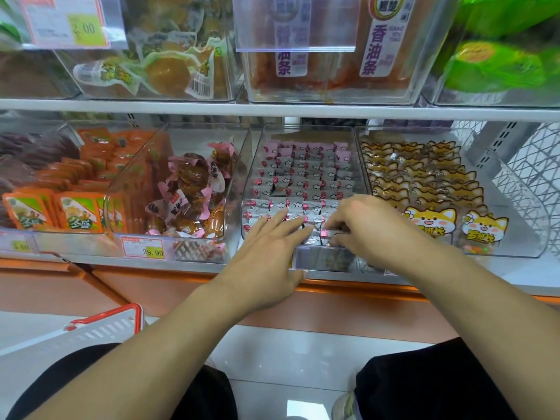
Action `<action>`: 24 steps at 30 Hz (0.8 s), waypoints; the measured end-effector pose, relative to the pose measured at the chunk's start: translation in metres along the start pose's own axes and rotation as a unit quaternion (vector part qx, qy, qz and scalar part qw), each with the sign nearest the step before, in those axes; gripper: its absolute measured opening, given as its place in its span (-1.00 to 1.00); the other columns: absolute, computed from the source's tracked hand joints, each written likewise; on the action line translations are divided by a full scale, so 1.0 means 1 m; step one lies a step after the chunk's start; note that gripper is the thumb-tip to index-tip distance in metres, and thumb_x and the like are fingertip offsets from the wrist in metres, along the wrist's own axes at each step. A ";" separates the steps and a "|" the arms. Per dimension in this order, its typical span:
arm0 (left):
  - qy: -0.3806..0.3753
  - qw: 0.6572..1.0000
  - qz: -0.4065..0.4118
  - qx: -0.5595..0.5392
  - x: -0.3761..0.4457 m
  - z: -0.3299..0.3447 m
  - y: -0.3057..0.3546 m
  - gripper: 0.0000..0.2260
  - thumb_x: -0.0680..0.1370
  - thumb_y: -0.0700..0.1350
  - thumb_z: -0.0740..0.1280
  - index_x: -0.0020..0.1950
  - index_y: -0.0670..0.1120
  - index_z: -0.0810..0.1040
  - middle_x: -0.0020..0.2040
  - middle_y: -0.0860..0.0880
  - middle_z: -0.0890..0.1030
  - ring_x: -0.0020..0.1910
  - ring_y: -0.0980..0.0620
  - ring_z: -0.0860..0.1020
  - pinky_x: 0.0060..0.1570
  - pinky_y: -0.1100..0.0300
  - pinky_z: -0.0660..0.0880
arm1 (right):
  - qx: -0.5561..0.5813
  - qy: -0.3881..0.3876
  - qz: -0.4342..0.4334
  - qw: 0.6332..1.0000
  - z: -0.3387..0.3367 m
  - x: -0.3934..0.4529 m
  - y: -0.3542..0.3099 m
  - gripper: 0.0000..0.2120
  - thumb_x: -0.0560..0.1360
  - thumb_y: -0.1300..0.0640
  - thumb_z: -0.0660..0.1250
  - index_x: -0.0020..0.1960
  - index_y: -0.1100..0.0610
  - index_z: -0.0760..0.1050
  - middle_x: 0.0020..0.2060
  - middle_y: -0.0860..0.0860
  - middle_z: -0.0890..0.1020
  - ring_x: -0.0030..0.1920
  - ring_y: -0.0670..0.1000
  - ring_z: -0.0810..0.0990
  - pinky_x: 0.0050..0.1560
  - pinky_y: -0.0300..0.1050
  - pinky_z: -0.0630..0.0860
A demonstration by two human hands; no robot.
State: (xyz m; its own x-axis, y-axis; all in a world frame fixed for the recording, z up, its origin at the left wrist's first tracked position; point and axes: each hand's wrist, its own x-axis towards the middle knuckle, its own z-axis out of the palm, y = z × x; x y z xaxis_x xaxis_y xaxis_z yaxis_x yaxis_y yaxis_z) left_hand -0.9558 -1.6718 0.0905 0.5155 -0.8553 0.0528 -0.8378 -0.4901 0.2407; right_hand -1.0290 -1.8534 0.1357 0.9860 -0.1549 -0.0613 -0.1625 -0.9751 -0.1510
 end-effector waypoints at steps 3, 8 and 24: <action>-0.004 1.000 -0.005 0.010 0.001 0.000 0.000 -0.30 0.58 0.15 0.35 0.63 0.09 0.11 0.64 0.10 0.09 0.62 0.07 -0.10 0.44 0.17 -0.32 | 0.021 -0.001 0.032 0.999 0.003 0.001 -0.005 -0.95 0.57 0.08 0.40 -0.06 0.03 0.58 -0.11 -0.02 0.61 -0.01 0.04 0.59 -0.13 -0.13 0.37; -0.007 1.000 -0.004 0.004 0.000 -0.002 -0.002 -0.30 0.58 0.16 0.35 0.64 0.08 0.12 0.64 0.09 0.11 0.62 0.06 -0.11 0.49 0.16 -0.28 | 0.180 0.160 0.046 0.970 0.005 -0.003 0.003 -0.87 0.62 0.05 0.33 -0.09 -0.06 0.44 -0.26 -0.17 0.57 -0.21 -0.23 0.54 -0.28 -0.33 0.38; 0.171 0.658 -0.250 -0.689 0.002 -0.036 -0.002 -0.83 0.43 -0.06 0.51 -0.04 -0.09 0.75 -0.05 -0.08 0.75 -0.06 0.04 0.71 -0.09 0.25 0.62 | 0.799 0.131 0.176 0.561 -0.005 0.000 0.006 -0.96 0.60 0.30 0.32 0.01 0.28 0.54 -0.08 0.21 0.71 -0.20 0.05 0.72 -0.15 -0.16 0.66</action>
State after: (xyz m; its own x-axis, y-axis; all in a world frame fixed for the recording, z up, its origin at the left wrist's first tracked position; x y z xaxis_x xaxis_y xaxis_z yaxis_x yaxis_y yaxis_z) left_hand -0.9462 -1.6665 0.1250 0.8725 -0.4416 -0.2090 0.2900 0.1239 0.9490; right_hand -1.0302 -1.8602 0.1400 0.8202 -0.5147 -0.2496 0.0318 0.4767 -0.8785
